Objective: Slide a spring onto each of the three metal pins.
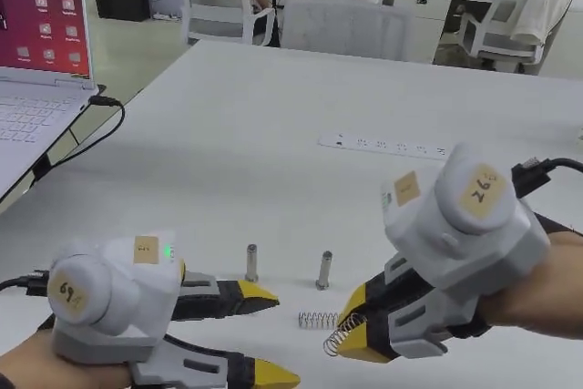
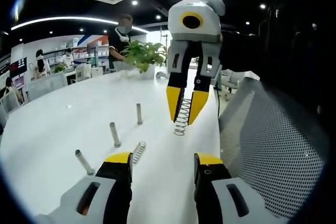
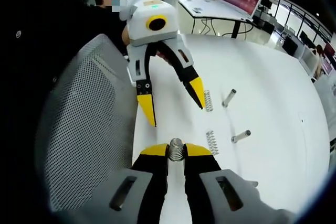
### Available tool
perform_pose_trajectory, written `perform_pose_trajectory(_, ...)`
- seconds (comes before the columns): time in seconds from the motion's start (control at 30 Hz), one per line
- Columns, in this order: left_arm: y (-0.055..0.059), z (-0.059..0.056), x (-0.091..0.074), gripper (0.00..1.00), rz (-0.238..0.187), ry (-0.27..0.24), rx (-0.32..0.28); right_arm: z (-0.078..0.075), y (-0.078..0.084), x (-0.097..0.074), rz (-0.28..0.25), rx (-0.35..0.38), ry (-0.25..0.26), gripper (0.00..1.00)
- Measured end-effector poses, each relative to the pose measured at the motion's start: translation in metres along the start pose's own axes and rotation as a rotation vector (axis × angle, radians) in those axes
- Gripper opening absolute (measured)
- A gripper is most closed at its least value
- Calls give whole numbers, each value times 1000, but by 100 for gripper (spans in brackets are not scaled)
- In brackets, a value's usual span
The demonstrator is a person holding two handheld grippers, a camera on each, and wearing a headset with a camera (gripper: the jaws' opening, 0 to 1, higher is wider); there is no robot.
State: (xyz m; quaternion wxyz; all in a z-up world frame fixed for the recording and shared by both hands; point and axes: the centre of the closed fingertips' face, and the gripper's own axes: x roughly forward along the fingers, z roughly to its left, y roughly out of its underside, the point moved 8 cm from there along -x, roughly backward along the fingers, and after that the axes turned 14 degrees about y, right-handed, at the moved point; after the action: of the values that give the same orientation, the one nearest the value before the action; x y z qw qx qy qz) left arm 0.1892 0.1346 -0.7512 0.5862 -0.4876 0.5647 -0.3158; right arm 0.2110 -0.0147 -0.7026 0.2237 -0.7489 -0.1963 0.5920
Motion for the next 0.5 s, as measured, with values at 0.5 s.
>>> perform_pose_trajectory(0.5, 15, 4, -22, 48, -28, -113, -57, -16, 12, -1, 89, -11, 33, 9)
